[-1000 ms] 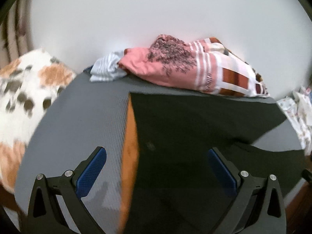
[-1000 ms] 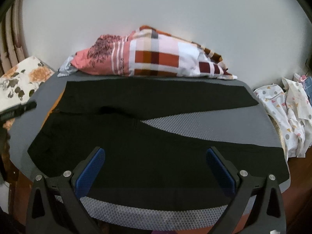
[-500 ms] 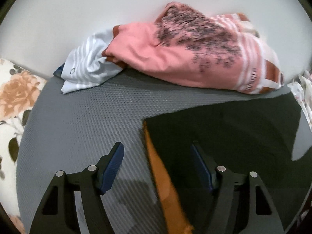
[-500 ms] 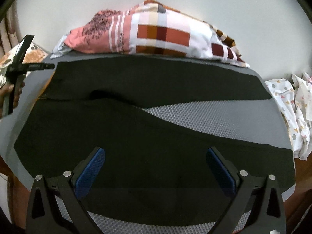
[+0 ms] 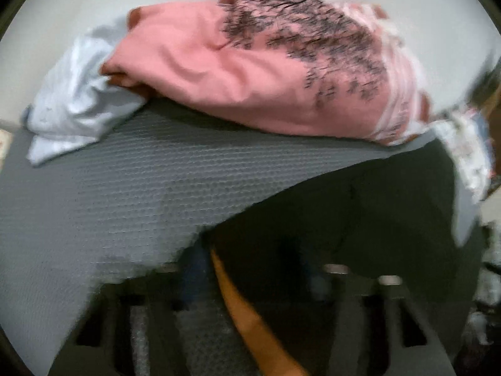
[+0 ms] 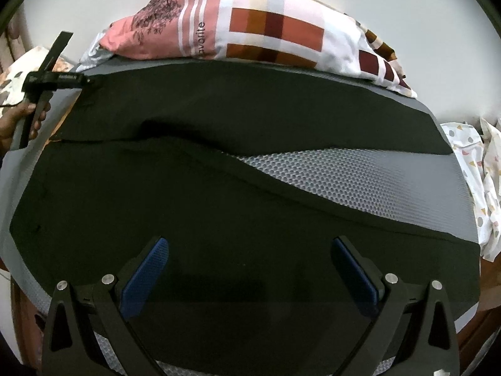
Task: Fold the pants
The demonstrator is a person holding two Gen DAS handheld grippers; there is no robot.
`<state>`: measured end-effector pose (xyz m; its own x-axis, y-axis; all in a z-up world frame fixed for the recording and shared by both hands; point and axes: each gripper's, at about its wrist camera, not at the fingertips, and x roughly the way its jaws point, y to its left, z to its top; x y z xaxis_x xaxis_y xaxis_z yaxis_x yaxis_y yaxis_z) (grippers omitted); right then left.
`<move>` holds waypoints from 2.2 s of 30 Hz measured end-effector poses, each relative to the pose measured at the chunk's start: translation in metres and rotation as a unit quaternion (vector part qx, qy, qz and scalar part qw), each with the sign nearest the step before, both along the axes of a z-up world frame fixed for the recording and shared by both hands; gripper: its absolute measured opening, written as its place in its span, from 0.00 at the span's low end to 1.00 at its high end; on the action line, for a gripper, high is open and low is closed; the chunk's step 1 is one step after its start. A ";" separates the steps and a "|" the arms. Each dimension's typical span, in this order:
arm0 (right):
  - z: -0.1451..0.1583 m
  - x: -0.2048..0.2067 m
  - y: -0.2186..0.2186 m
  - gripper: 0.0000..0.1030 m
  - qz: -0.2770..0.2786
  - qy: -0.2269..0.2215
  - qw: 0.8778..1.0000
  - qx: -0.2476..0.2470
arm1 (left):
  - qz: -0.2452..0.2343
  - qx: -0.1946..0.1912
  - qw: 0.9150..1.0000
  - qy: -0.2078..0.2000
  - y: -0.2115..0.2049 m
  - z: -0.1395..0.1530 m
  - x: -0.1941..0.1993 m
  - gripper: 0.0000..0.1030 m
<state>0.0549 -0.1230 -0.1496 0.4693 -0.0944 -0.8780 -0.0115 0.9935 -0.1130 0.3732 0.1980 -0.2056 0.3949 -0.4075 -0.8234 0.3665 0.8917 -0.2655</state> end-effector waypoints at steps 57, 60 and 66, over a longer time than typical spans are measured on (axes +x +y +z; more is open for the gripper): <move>-0.024 -0.021 -0.072 0.05 -0.074 0.072 0.875 0.473 | 0.132 -0.044 0.987 -0.080 0.010 0.072 -0.349 0.12; -0.047 -0.035 -0.064 0.05 -0.080 0.102 0.871 0.474 | 0.141 -0.040 0.987 -0.065 0.016 0.061 -0.358 0.12; -0.066 -0.055 -0.063 0.05 -0.087 0.123 0.865 0.478 | 0.131 -0.017 0.990 -0.057 0.013 0.055 -0.371 0.13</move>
<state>-0.0004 -0.1863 -0.2155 0.3096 0.6796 -0.6651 0.2402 0.6209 0.7462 0.0020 0.2108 -0.1510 0.5804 -0.3057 -0.7548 0.1528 0.9513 -0.2678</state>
